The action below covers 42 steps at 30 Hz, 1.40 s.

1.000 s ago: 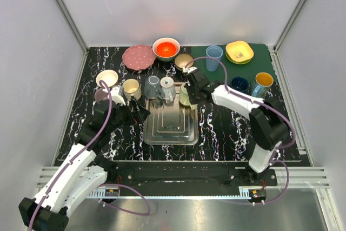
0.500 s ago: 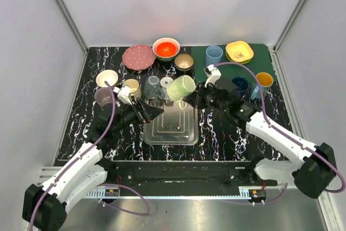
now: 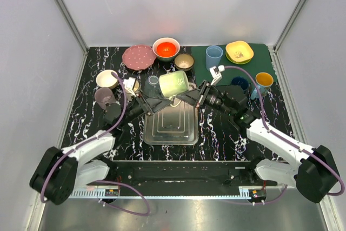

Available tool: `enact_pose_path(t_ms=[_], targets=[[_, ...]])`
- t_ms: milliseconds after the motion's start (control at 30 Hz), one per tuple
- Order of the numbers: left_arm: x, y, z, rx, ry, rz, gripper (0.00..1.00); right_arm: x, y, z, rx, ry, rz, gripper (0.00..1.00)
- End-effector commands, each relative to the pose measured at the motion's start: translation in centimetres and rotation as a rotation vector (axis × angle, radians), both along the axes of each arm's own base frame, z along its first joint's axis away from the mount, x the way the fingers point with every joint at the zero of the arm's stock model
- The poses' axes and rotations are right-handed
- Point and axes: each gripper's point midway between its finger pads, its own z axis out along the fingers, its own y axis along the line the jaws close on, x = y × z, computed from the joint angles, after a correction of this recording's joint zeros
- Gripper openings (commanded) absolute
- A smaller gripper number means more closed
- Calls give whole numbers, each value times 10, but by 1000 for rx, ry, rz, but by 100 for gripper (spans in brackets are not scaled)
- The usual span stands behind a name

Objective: Turn the mug right side up

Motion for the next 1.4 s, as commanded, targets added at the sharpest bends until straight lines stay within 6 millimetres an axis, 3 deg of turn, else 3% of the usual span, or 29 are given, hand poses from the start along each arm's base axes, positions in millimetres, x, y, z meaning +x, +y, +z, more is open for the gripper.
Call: enact_pose_path(t_ms=[0,200,300,367,433,800,900,933,967,1233,1267,1300,1367], targets=[[-16,-10,57,-122,-170,-97,76,-13,-3,68,170,-174,44,0],[-12,-18,78,-170,-197,-119,67,-12,-1,62,167,-163,54,0],[-10,-19,86,-202,-207,-123,56,-13,1,60,168,-160,66,0],[-9,-20,91,-221,-204,-129,42,-13,0,57,166,-158,67,0],[-9,-22,93,-238,-207,-137,36,-15,2,55,158,-156,77,0],[-18,-36,114,-298,-228,-219,45,-14,4,37,108,-137,89,0],[-19,-37,115,-306,-234,-222,29,-15,3,37,105,-145,89,0],[-19,-37,114,-308,-230,-221,7,-15,3,37,100,-143,90,0],[-19,-36,114,-310,-230,-223,0,-16,3,37,100,-143,91,0],[-18,-33,104,-269,-212,-177,0,-20,-5,31,40,-138,63,0],[-18,-33,102,-241,-237,-163,0,-20,-6,30,27,-139,61,4],[-13,-37,90,-187,-198,-152,0,-19,-8,31,9,-158,50,33],[-10,-35,93,-102,-266,-95,0,-19,-10,28,-35,-139,43,53]])
